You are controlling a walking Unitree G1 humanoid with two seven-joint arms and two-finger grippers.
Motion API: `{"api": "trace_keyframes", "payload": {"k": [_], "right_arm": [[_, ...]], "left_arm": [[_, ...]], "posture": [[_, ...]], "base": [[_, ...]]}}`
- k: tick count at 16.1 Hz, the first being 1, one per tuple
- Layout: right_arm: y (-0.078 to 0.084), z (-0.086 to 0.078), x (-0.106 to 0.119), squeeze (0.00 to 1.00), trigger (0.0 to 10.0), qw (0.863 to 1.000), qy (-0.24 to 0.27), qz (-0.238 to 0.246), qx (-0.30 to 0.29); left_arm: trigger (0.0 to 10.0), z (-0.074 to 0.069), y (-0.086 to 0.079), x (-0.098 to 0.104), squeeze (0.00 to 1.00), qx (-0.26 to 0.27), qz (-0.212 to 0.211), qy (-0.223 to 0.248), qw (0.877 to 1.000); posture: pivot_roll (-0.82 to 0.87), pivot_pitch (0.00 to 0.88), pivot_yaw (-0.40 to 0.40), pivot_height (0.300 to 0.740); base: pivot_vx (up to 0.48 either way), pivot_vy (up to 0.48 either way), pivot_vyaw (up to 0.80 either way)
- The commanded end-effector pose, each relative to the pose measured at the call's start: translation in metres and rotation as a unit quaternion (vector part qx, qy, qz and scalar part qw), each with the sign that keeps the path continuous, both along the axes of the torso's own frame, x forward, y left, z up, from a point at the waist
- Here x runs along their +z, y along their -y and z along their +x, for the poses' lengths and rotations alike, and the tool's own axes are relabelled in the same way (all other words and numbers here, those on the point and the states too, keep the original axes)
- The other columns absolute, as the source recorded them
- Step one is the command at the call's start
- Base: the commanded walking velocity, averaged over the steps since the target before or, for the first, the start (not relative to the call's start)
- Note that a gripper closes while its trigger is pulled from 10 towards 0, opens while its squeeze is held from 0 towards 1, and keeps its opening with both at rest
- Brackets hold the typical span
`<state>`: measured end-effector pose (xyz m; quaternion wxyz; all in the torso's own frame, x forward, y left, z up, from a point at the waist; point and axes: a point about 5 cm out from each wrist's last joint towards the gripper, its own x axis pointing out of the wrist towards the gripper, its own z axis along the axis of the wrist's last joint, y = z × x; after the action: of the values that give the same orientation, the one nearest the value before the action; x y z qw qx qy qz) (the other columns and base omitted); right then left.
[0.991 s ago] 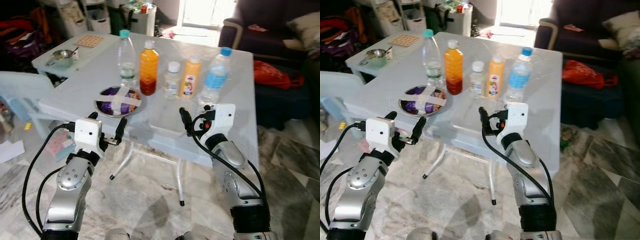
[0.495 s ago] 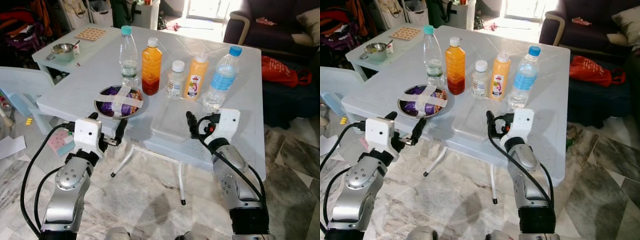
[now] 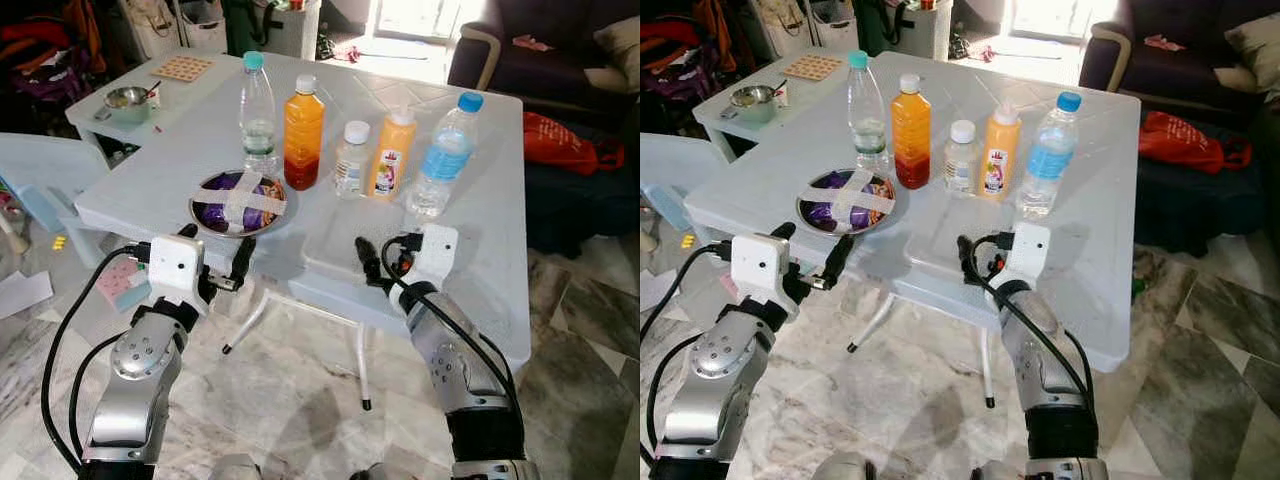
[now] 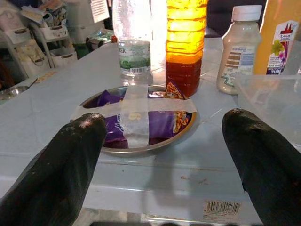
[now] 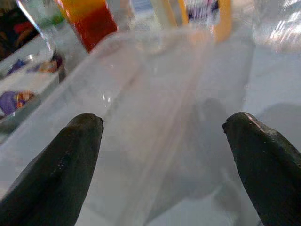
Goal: Restocking fridge
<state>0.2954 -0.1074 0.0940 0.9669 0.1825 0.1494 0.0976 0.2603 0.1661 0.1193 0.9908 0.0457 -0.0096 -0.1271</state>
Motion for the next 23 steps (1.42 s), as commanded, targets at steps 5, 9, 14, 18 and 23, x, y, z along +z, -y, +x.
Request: {"api": "trace_keyframes", "payload": {"k": [5,9,14,18,23], "right_arm": [[-0.0147,0.0008,0.0033,0.0,0.0,0.996,-0.043,0.083,-0.007],[-0.0152,0.0036,0.0044,0.0,0.0,0.993,-0.057,0.103,-0.009],[-0.0119,0.0035,0.0011,0.0,0.0,0.987,-0.08,0.132,-0.035],[-0.0077,0.0057,0.0024,0.0,0.0,0.986,-0.085,0.138,-0.042],[-0.0067,0.0067,0.0032,0.0,0.0,0.987,-0.082,0.133,-0.036]], "left_arm": [[10.0,0.001,0.0042,0.004,0.0,-0.011,0.002,0.005,1.0],[10.0,0.0011,0.0045,0.004,0.0,-0.011,0.004,0.005,1.0],[10.0,0.0014,0.006,0.0025,0.0,-0.014,0.007,0.004,1.0],[10.0,0.0017,0.0095,-0.0002,0.0,-0.016,0.008,0.0,1.0],[10.0,0.0007,0.0109,-0.0033,0.0,-0.012,0.011,-0.003,1.0]], "posture": [[0.12,0.028,-0.013,0.74],[0.12,0.028,-0.013,0.74],[0.12,0.028,-0.013,0.74],[0.11,0.022,-0.019,0.74],[0.1,0.013,-0.028,0.74]], "base": [[0.0,0.0,0.0],[0.0,0.0,0.0],[0.0,0.0,0.0],[0.0,0.0,0.0],[0.0,0.0,0.0]]}}
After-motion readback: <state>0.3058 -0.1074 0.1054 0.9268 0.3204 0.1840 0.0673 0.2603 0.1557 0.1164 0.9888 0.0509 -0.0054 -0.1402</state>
